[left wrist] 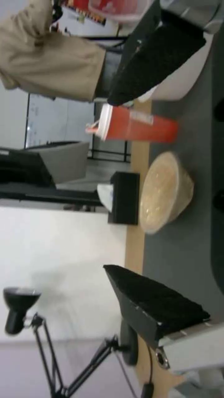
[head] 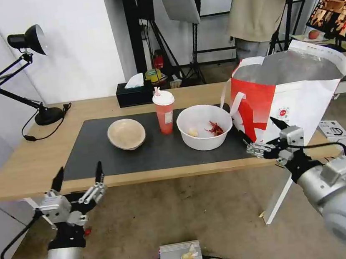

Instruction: Pick up the trash from the table and place it into the takeout bag.

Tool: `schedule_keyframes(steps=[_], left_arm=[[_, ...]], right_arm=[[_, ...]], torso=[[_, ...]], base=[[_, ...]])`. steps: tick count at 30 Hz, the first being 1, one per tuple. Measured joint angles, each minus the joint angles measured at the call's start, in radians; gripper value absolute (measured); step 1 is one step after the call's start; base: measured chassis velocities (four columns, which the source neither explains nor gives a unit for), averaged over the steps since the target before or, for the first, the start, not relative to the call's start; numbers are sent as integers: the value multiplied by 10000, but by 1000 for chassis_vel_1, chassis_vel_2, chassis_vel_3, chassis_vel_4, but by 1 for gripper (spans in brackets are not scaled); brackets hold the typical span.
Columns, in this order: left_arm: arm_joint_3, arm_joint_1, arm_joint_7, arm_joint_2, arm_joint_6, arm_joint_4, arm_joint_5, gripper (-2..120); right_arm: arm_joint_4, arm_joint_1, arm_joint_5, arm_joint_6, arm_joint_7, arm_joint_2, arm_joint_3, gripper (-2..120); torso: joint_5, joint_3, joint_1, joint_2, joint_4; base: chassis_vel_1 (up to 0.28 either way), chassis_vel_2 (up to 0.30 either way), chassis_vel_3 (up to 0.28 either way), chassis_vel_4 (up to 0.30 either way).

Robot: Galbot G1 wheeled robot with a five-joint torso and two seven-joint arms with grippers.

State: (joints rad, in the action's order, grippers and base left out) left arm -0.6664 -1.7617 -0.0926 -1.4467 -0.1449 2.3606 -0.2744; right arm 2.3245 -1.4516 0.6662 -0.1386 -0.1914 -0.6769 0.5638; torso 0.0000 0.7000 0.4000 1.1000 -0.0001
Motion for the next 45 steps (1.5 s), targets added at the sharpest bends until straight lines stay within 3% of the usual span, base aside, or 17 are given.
schedule_keyframes(steps=[9, 16, 29, 33, 45], left_arm=[[260, -189, -335, -200, -330, -135, 302, 100], [120, -337, -517, -261, -500, -91, 290, 100], [27, -351, -650, -436, -538, -75, 285, 100], [-75, -352, -831, -427, -538, -147, 235, 100], [-135, -291, -1100, -408, -567, -393, -32, 100]], right_arm=[[-590, 1464, 536, 306, 454, 1123, -1078, 100], [-1242, 3955, 1280, 246, 620, 1593, -3168, 100], [-2504, 7353, 2043, -164, 640, 963, -6295, 100], [-3189, 9160, 2395, -268, 707, 728, -7859, 100], [-4279, 11791, 3801, -1074, 725, -4, -10265, 100]], torso=[[0, 0, 0, 0, 1], [0, 1, 0, -1, 2], [0, 0, 0, 0, 0], [-2, 0, 0, -1, 1], [-1, 1, 0, -1, 2]], base=[[0, 0, 0, 0], [0, 0, 0, 0], [0, 0, 0, 0], [0, 0, 0, 0], [0, 0, 0, 0]])
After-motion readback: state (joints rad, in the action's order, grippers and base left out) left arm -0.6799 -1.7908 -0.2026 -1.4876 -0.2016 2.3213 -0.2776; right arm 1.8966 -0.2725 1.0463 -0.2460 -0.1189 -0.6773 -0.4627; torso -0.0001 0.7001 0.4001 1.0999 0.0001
